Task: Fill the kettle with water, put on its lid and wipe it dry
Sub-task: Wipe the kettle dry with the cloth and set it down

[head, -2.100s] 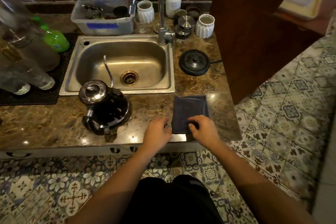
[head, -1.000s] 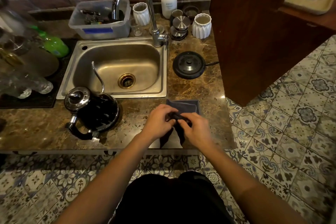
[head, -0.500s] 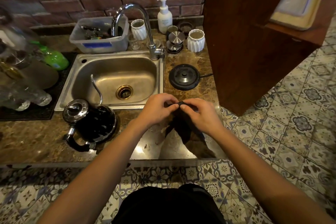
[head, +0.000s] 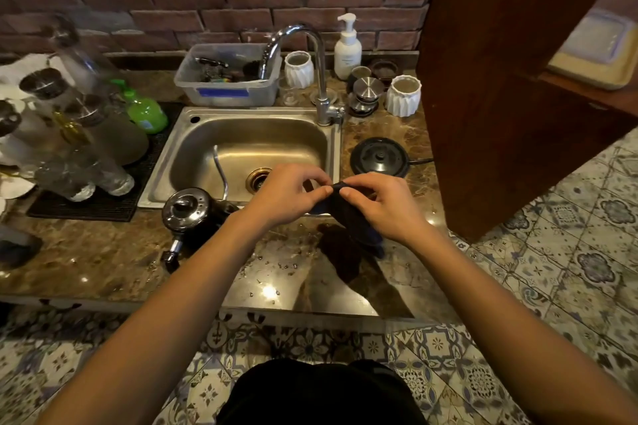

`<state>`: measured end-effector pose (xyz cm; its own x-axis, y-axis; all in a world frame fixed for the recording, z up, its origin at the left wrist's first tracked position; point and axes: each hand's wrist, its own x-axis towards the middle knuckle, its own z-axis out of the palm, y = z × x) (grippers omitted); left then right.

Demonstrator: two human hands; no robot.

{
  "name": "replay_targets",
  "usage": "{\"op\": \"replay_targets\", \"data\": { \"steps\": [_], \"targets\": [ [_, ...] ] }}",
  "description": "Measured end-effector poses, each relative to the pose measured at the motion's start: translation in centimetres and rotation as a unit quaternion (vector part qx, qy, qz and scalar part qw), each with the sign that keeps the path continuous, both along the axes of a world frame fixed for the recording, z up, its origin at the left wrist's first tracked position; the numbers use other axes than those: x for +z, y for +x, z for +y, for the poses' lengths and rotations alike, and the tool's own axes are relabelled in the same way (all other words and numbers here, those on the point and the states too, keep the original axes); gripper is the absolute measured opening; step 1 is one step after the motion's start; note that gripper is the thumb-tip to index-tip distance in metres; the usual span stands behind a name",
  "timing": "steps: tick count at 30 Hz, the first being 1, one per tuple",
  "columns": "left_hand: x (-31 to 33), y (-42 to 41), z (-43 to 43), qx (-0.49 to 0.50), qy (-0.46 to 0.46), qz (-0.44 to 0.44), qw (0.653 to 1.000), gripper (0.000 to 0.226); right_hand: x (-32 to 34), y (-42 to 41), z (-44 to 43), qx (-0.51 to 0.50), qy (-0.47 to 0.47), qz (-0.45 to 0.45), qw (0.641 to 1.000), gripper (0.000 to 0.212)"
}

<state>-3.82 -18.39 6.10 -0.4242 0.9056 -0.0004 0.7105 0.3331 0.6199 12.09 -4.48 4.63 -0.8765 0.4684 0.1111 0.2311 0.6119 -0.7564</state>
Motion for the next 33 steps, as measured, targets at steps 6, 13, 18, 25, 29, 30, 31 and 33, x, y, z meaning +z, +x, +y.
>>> {"op": "replay_targets", "data": {
  "steps": [6, 13, 18, 25, 29, 30, 31, 33],
  "targets": [
    [0.8, -3.7, -2.6, 0.009, -0.003, 0.018, 1.0, 0.011, 0.2, -4.1, -2.7, -0.004, -0.011, 0.001, 1.0, 0.024],
    [0.9, -8.6, -5.1, -0.02, -0.038, 0.018, 0.999, 0.014, 0.2, -8.3, -5.9, -0.007, -0.016, -0.004, 1.0, 0.022],
    [0.6, -12.2, -6.4, -0.059, -0.065, 0.029, 0.996, 0.013, -0.4, -11.0, -8.2, -0.022, -0.047, -0.008, 0.999, 0.019],
    [0.1, -15.7, -7.8, -0.104, -0.101, 0.032, 0.989, 0.011, -2.2, -14.0, -11.1, -0.071, -0.1, -0.019, 0.992, 0.016],
    [-0.4, -16.7, -8.7, -0.131, -0.122, 0.024, 0.983, 0.012, -3.8, -14.9, -13.1, -0.107, -0.176, -0.01, 0.979, 0.011],
    [-0.7, -17.0, -9.0, -0.139, -0.127, 0.023, 0.982, 0.013, -4.2, -15.0, -13.7, -0.111, -0.192, -0.007, 0.975, 0.009],
    [-0.9, -17.2, -9.3, -0.149, -0.134, 0.024, 0.979, 0.012, -4.4, -15.0, -14.4, -0.112, -0.212, -0.006, 0.971, 0.009],
    [-1.2, -17.5, -9.8, -0.177, -0.153, 0.028, 0.972, 0.012, -4.9, -14.9, -15.6, -0.111, -0.259, -0.006, 0.959, 0.01]
  ]
}}
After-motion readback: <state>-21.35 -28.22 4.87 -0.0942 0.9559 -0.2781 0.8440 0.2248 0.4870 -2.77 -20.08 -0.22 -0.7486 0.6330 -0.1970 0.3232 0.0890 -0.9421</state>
